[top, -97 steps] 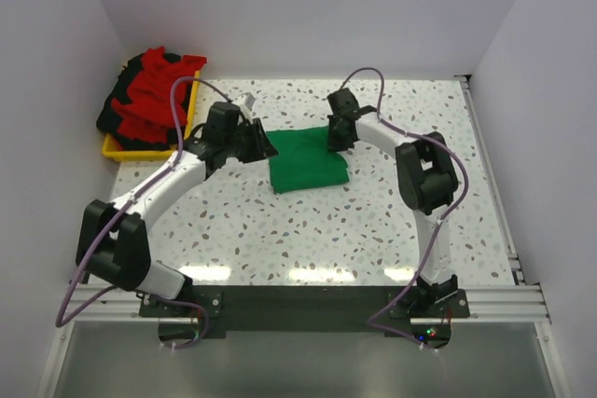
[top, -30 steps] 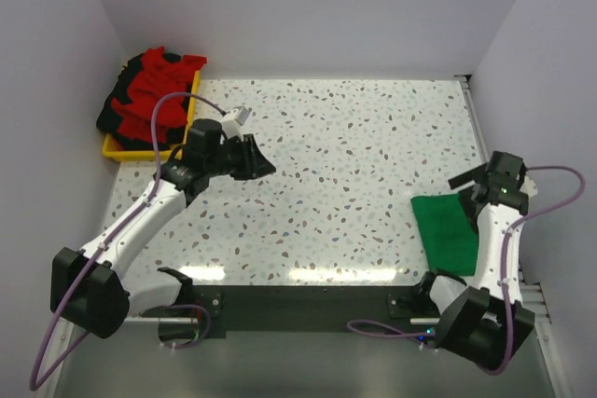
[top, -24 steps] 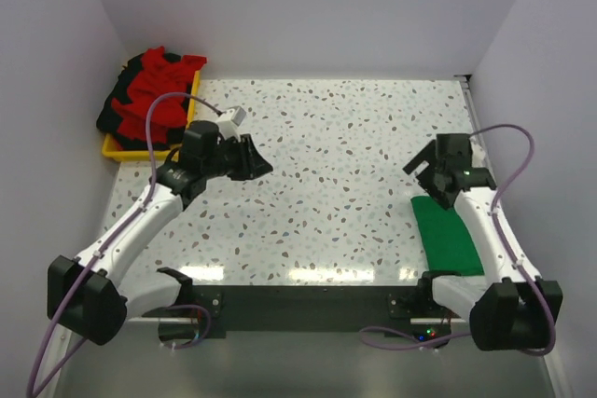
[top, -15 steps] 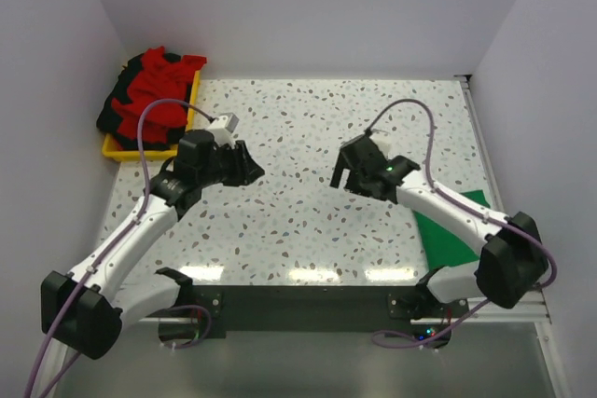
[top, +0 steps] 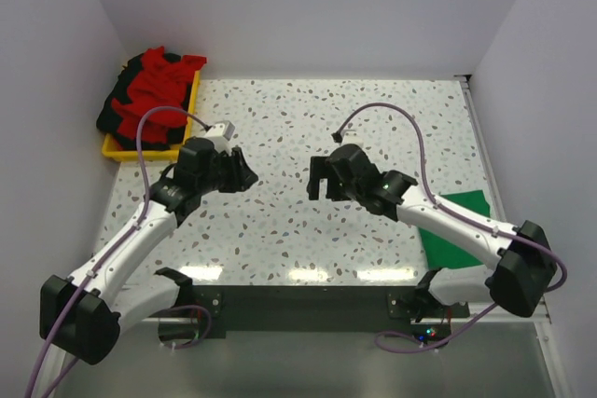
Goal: Fold and stack the t-shirts
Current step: Reset both grippers
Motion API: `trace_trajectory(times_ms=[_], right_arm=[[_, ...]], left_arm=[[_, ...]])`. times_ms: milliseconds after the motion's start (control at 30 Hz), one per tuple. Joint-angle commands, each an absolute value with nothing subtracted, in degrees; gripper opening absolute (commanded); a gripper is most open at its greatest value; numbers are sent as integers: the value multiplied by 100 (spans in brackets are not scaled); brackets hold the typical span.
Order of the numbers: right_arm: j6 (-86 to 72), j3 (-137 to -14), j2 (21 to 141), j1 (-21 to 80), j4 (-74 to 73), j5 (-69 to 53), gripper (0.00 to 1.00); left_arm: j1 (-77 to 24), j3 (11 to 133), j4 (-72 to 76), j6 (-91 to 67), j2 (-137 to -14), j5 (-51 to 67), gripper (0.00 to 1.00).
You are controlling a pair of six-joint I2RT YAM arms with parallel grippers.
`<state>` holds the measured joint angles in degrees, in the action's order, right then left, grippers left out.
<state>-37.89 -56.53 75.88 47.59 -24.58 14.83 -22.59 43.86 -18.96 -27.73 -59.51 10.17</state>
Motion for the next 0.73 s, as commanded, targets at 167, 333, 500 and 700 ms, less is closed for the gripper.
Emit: trace_trajectory(times_ms=[167, 333, 500, 700], right_arm=[[-3103, -5722, 7163, 4755, -2066, 1424, 99], [-2945, -5748, 7146, 4755, -2048, 1511, 99], [-2953, -5730, 7137, 4755, -1969, 1485, 99], [-2971, -5695, 7146, 4755, -1943, 1441, 99]], left_arm=[[-2259, 4395, -1775, -2584, -5845, 738, 45], [-2259, 4403, -1767, -2575, -5818, 756, 45], [-2267, 4395, -1767, -2558, -5827, 800, 45], [-2259, 4395, -1731, -2566, -5836, 870, 45]])
